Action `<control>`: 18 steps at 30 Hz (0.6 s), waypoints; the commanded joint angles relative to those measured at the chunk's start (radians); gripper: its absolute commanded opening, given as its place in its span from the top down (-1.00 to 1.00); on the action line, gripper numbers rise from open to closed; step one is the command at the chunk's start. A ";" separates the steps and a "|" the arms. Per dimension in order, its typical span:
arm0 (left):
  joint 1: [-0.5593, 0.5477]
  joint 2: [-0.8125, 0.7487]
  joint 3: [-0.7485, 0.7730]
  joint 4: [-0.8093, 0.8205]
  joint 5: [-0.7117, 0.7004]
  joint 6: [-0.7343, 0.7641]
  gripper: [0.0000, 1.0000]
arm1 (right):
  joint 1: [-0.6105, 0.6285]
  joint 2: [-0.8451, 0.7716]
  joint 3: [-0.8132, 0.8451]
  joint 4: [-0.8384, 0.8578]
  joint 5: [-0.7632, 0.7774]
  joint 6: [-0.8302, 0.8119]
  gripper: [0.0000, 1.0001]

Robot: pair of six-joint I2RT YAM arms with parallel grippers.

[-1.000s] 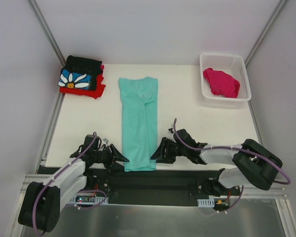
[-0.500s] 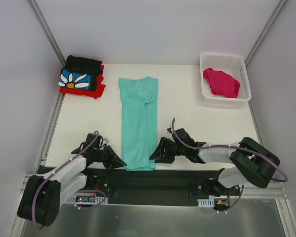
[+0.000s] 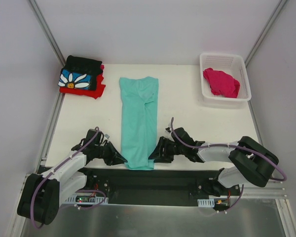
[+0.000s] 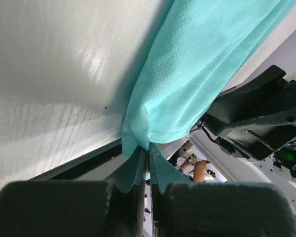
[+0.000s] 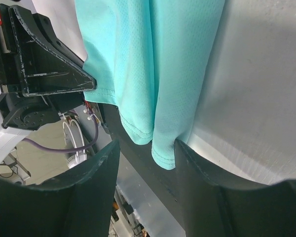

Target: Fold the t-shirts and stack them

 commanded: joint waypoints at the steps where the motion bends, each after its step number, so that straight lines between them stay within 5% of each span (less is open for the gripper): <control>1: -0.009 0.004 0.014 -0.037 -0.021 -0.003 1.00 | 0.006 -0.033 -0.011 0.022 -0.022 0.005 -0.02; 18: -0.015 0.010 0.022 -0.037 -0.024 0.003 1.00 | 0.004 -0.150 -0.057 -0.098 -0.009 -0.029 -0.04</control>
